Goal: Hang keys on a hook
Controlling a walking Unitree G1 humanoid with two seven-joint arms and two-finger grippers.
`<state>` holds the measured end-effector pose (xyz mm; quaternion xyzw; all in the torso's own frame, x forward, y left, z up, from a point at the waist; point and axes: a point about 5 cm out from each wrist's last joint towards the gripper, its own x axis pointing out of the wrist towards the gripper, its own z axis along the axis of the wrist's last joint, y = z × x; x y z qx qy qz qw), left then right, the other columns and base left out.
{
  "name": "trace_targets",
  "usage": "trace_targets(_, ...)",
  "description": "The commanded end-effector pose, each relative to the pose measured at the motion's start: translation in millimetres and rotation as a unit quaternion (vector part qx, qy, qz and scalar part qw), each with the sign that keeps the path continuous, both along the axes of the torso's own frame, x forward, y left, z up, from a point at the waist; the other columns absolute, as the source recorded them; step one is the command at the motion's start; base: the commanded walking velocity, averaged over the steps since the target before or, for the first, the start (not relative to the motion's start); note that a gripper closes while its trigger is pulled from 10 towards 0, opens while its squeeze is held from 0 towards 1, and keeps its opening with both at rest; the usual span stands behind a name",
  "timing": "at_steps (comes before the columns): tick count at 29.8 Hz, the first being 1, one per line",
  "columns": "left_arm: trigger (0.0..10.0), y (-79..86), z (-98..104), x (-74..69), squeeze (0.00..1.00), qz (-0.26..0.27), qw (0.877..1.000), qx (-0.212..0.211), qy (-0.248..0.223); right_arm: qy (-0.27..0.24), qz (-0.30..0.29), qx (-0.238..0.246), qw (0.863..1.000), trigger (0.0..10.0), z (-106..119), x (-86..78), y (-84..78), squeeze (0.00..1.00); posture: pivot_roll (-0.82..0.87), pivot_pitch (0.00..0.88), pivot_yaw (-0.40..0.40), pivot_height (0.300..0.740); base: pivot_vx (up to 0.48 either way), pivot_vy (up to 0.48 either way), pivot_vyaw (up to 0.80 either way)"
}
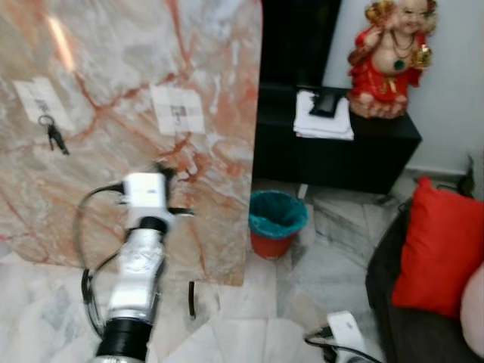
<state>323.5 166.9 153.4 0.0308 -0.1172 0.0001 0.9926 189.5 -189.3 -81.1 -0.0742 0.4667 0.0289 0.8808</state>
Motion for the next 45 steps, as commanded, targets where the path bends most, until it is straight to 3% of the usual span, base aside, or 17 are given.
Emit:
trace_targets(1,10.0,6.3,2.8,-1.1,0.00,0.010,1.000,0.004,-0.009,-0.007,0.004,0.012,1.000,10.0,1.2,4.6,10.1,0.00,0.07,0.039,-0.085,0.740,0.307,0.000,0.00)
trace_targets(12,10.0,3.3,4.2,-2.0,0.00,-0.003,1.000,0.003,-0.015,-0.005,0.003,0.010,1.000,10.0,0.4,2.9,9.8,0.00,0.07,0.041,-0.085,0.740,0.311,0.000,0.00)
trace_targets(19,10.0,-6.0,9.3,-4.8,0.00,-0.034,0.999,-0.008,-0.032,-0.004,0.006,0.008,1.000,10.0,-0.3,1.5,9.6,0.00,0.07,0.042,-0.086,0.740,0.000,0.000,0.00)
trace_targets(34,10.0,-6.0,24.0,-10.5,0.00,-0.045,0.998,0.007,-0.052,0.005,0.019,0.000,1.000,10.0,-3.0,-3.9,9.9,0.00,0.08,0.029,-0.083,0.740,0.000,0.000,0.00)
trace_targets(43,10.0,-0.3,32.8,-12.1,0.00,-0.045,0.997,-0.012,-0.054,0.005,0.019,-0.004,1.000,10.0,-3.0,-4.0,8.8,0.00,0.08,0.025,-0.082,0.740,0.000,0.000,0.00)
trace_targets(45,10.0,2.2,33.1,-11.7,0.00,-0.046,0.997,-0.036,-0.047,0.004,0.018,-0.005,1.000,10.0,-2.3,-2.6,8.2,0.00,0.08,0.030,-0.084,0.740,0.000,0.000,0.00)
